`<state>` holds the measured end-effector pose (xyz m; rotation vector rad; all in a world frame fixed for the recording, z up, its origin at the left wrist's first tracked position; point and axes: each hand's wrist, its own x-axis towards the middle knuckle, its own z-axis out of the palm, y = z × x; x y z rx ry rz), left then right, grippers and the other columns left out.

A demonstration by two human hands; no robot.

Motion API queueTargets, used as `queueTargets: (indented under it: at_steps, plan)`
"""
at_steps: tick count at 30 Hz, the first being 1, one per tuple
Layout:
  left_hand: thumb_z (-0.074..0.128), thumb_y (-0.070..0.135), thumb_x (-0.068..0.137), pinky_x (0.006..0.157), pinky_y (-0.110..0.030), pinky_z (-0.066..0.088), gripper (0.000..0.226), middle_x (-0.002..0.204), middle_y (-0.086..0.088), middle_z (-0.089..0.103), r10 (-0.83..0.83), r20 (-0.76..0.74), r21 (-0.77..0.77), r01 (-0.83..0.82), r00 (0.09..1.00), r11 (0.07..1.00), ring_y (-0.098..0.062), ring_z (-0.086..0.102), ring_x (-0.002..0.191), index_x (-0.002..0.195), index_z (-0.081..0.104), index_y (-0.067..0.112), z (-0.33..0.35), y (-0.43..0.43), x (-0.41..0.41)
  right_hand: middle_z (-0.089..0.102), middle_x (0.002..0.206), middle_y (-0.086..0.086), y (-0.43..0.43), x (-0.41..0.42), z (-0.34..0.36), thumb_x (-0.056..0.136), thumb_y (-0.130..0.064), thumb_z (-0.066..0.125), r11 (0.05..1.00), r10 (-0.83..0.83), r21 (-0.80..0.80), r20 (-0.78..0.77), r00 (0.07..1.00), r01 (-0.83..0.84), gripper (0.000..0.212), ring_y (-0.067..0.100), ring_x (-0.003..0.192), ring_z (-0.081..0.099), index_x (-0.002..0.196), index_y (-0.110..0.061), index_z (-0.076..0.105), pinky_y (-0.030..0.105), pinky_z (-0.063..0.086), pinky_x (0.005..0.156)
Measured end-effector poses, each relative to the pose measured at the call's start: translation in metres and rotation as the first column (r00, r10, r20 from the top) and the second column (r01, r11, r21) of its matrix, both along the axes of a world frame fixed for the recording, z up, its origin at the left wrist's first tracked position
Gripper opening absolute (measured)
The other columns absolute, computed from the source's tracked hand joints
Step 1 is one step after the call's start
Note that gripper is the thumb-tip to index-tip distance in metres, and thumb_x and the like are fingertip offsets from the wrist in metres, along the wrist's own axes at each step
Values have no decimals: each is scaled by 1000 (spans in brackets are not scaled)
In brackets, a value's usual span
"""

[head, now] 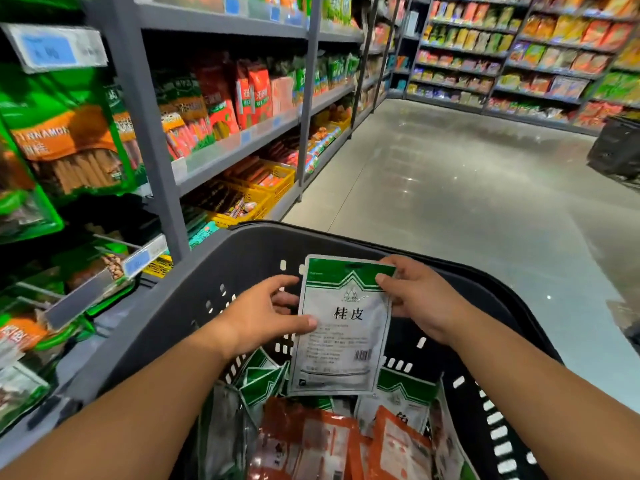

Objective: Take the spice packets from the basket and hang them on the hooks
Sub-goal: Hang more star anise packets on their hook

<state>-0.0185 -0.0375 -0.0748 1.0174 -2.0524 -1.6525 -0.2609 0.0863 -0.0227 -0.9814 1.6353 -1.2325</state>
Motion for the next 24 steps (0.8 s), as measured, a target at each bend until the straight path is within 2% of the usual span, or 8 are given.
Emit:
queueTargets:
  at_steps: [4,6,9,12,16,20,22,24]
  plan:
    - [85,15,79,104,-42,54,52,119,-8,76,-135,-118,147,151,984,978,-26,71,115,128,67,9,11,9,-5,73,102,16,-4,7,-6,104,-4,51,999,-16,-32,187,982,23,13,27,87,69,110,-9,62,55,56,90]
    - [82,11,84,105,-42,53,42,119,-5,76,-188,-77,106,195,979,975,-23,71,114,125,70,9,14,12,-6,73,106,18,-7,10,-10,105,-5,51,998,-35,-39,223,974,44,14,29,89,70,114,-9,61,55,58,88]
    - [84,17,84,105,-39,52,36,113,6,78,-159,40,-15,159,987,987,-12,73,109,119,75,18,15,12,-8,74,106,18,-10,12,-17,104,-6,54,997,-48,-48,230,972,61,16,28,89,70,116,-10,63,53,59,87]
    - [84,12,83,101,-37,55,32,105,8,79,-64,65,-49,67,996,997,-9,75,101,113,77,18,14,5,-6,75,110,16,-12,5,-27,100,-11,63,1000,-17,10,107,994,16,18,26,94,73,117,-10,63,47,61,88]
    - [84,11,83,86,-27,58,23,94,11,80,14,93,-60,-8,996,998,-5,76,88,103,78,21,13,-5,0,76,105,6,-9,-10,-47,90,-18,78,970,92,237,-151,984,-55,27,22,100,74,113,-18,65,39,60,89]
    - [85,12,82,74,-16,55,23,91,14,80,41,113,-64,-34,993,997,-1,75,82,100,77,23,10,-9,1,75,107,3,-7,-22,-78,83,-26,85,887,291,453,-392,873,-92,39,15,97,71,117,-14,68,19,55,80]
    - [85,14,82,73,-17,54,22,90,14,80,25,131,-55,-18,991,998,-1,75,83,100,77,23,10,-9,2,74,112,1,-5,-24,-94,82,-32,85,838,374,538,-449,811,-89,48,15,101,70,124,-13,68,23,54,89]
    - [86,14,81,80,-23,55,23,92,13,80,11,143,-49,-4,990,999,-4,76,85,101,77,22,10,-9,2,72,117,0,-2,-25,-105,85,-38,82,799,443,596,-490,751,-82,51,14,105,68,127,-15,67,25,52,96]
